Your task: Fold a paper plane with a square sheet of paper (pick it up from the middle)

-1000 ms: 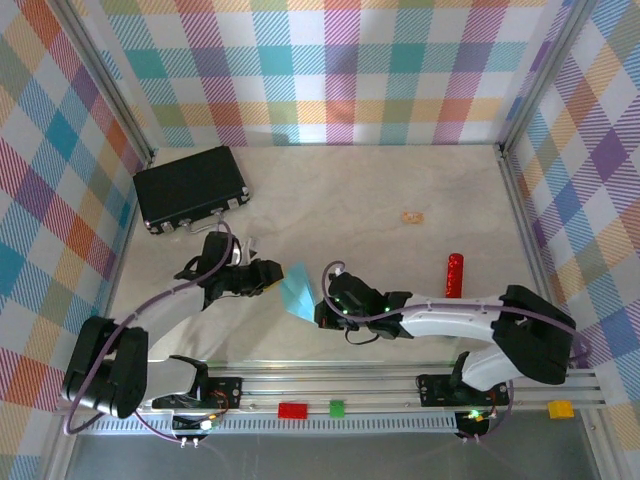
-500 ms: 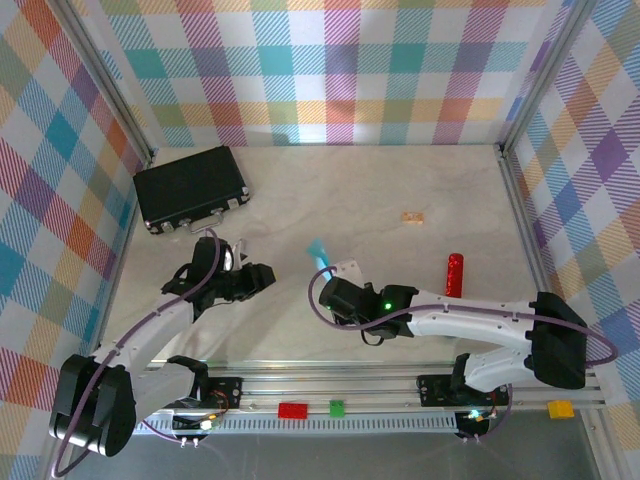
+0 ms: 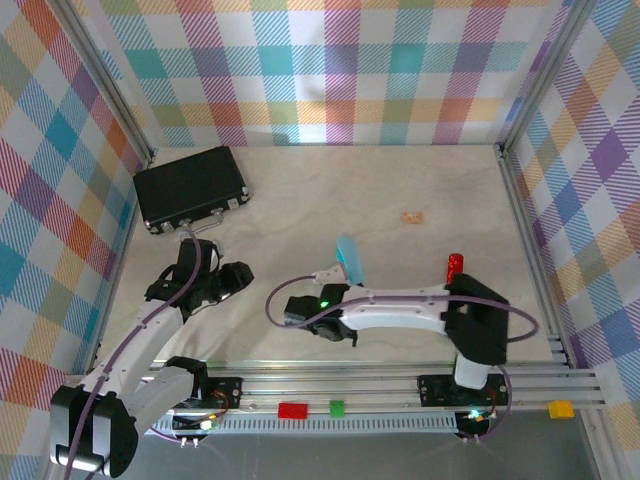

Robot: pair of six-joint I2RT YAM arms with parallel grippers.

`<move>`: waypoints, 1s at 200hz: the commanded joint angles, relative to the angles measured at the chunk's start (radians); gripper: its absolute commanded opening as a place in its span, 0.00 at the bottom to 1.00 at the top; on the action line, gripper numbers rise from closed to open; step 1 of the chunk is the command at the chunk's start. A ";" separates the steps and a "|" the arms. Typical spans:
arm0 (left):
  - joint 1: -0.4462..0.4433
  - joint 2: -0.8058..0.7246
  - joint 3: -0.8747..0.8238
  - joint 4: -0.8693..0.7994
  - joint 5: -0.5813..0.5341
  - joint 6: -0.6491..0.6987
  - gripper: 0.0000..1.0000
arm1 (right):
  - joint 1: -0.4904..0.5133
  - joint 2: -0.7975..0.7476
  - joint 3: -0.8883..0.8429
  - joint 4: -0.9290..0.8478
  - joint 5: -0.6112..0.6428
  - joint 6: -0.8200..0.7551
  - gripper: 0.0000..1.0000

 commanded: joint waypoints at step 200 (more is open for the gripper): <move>0.049 0.044 -0.048 0.065 0.221 0.030 0.40 | -0.420 -0.220 -0.589 1.224 -1.140 0.108 0.12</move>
